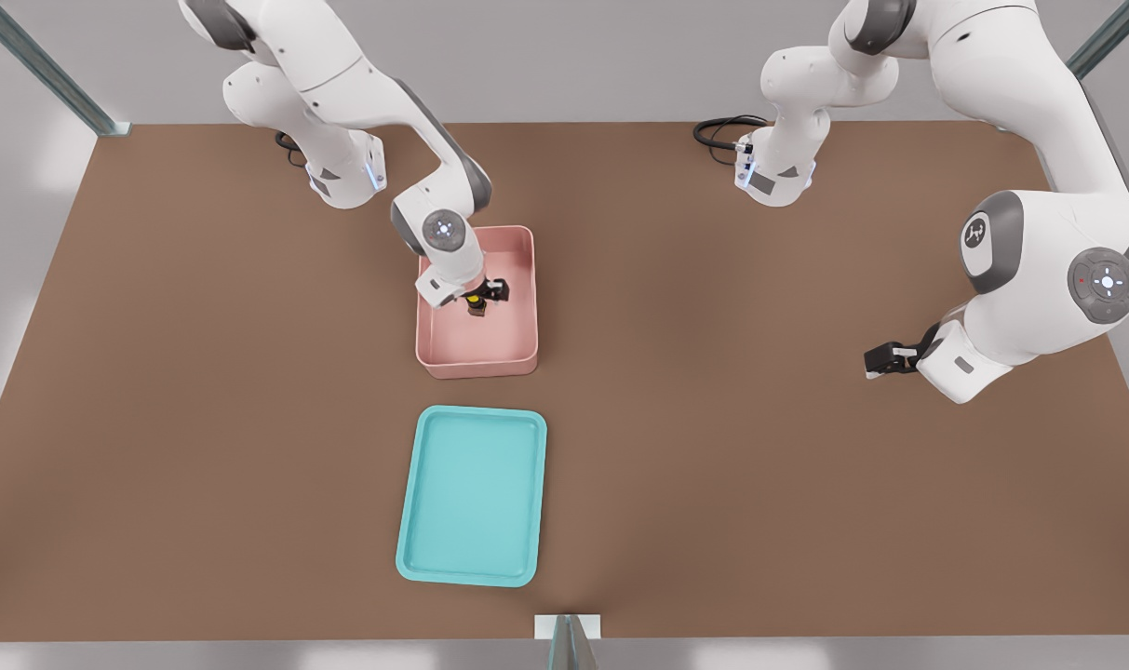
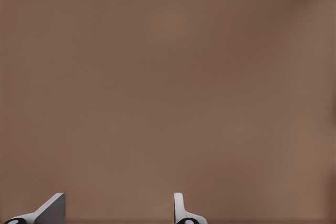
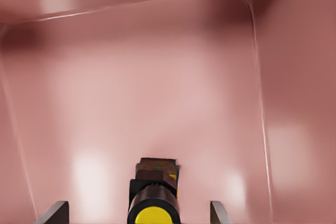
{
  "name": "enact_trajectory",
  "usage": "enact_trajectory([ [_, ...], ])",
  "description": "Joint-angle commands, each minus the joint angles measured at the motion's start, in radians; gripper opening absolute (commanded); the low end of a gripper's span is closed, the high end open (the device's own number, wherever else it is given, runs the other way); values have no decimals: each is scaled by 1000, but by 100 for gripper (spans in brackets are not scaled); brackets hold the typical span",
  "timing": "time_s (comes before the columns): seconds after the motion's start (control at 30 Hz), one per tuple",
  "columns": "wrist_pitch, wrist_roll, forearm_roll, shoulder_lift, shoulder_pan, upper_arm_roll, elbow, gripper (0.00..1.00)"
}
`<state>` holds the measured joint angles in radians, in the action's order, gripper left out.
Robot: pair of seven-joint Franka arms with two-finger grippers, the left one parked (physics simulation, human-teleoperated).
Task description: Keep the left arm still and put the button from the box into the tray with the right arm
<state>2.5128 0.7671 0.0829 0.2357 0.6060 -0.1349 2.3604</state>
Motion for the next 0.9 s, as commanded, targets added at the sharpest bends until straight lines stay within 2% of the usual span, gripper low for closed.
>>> enact_trajectory([
  [0.0,15,120,-11,1,0,0,10,100],
  [0.17,15,120,-12,11,0,0,11,100],
  [0.23,15,130,-12,14,0,0,11,77],
  [0.3,27,130,-12,22,0,1,11,76],
  [0.33,27,130,-12,24,0,0,10,70],
  [0.43,31,130,-12,30,0,1,10,70],
  [0.63,29,130,-12,28,-2,1,10,49],
  [0.77,20,133,-12,24,-3,3,6,44],
  [0.87,4,140,-12,-3,-3,3,0,45],
])
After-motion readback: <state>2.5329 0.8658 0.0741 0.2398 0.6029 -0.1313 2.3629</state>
